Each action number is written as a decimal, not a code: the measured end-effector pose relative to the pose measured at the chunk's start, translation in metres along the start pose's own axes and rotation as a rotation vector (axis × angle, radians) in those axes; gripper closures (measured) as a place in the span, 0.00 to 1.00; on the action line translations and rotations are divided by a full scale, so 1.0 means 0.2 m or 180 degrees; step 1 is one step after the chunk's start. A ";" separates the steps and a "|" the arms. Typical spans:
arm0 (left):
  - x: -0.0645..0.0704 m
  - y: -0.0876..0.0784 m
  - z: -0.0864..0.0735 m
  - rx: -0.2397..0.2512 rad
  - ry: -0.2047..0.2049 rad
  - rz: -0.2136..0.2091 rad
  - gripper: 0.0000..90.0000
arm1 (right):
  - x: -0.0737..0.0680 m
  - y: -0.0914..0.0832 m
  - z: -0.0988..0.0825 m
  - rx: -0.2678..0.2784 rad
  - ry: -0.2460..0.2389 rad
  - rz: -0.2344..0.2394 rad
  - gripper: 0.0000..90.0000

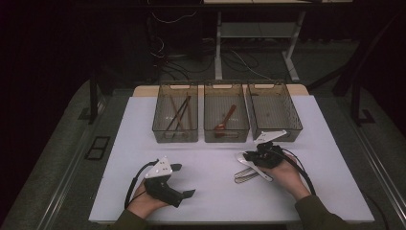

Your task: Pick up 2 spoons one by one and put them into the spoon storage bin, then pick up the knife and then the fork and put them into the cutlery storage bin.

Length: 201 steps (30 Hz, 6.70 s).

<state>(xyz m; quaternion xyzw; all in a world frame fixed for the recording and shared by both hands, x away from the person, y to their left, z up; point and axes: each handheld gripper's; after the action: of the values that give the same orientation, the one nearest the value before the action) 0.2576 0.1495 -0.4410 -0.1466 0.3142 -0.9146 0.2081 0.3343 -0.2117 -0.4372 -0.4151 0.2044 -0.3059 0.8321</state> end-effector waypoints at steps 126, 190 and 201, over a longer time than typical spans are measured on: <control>0.01 -0.01 0.01 0.0090 0.0001 0.0047 0.00 | 0.15 -0.27 0.13 0.0558 0.0215 0.0201 0.95; 0.01 -0.02 0.00 0.0078 0.0007 0.0049 0.00 | 0.15 -0.14 -0.19 -0.0560 -0.0123 -0.0073 1.00; 0.01 -0.03 0.00 0.0086 0.0000 0.0053 0.00 | 0.11 -0.19 -0.23 -0.0712 -0.0208 0.0062 1.00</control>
<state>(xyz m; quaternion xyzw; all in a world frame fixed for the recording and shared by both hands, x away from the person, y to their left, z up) 0.2539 0.1518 -0.4370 -0.1412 0.3030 -0.9170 0.2177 0.3099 -0.2699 -0.4347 -0.5131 0.2141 -0.2594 0.7897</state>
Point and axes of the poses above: each handheld gripper's, and its own axes: y roughly forward along the jaws, z roughly out of its top, x roughly to its right, and after that the axes turned 9 degrees about -x, right-handed
